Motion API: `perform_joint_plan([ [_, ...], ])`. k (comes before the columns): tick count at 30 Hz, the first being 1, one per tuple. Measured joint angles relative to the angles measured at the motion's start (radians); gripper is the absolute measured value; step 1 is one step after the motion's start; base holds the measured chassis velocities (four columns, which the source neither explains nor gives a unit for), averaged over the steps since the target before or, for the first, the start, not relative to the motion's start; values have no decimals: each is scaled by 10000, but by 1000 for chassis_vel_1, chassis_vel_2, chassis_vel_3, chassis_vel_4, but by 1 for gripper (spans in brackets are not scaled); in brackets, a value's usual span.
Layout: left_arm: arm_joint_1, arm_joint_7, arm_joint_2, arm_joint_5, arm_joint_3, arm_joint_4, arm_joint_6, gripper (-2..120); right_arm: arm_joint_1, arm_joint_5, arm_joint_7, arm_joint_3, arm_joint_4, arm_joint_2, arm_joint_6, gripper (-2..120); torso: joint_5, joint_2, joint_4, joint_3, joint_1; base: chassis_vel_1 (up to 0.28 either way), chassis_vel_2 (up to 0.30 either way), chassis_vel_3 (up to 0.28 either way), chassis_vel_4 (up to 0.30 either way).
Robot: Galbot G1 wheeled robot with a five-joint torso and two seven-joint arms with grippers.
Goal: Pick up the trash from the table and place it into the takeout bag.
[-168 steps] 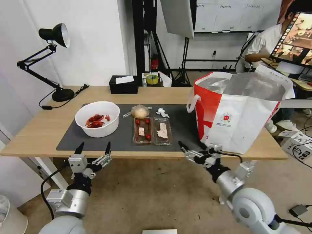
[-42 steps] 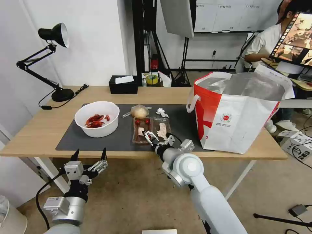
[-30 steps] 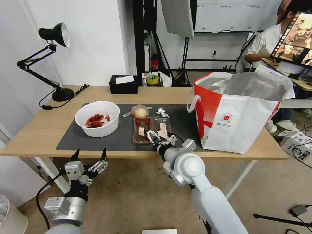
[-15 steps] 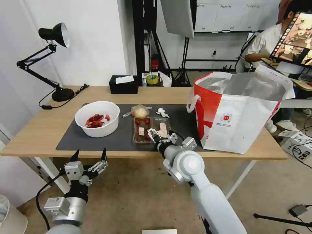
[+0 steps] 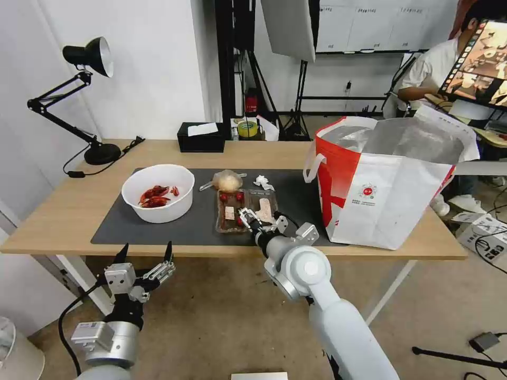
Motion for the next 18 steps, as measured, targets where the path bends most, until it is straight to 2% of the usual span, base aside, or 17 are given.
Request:
perform_joint_plan([
  [7,73,3,-46,69,6,-4,-131,100,-49,-378,-448,-105,2,-72,-88,100,0,1,0,0,0,0,0,0,0],
  [18,167,7,-107,145,21,-36,-208,100,-160,-1786,-1162,-344,65,-257,-296,100,0,0,1,0,0,0,0,0,0],
])
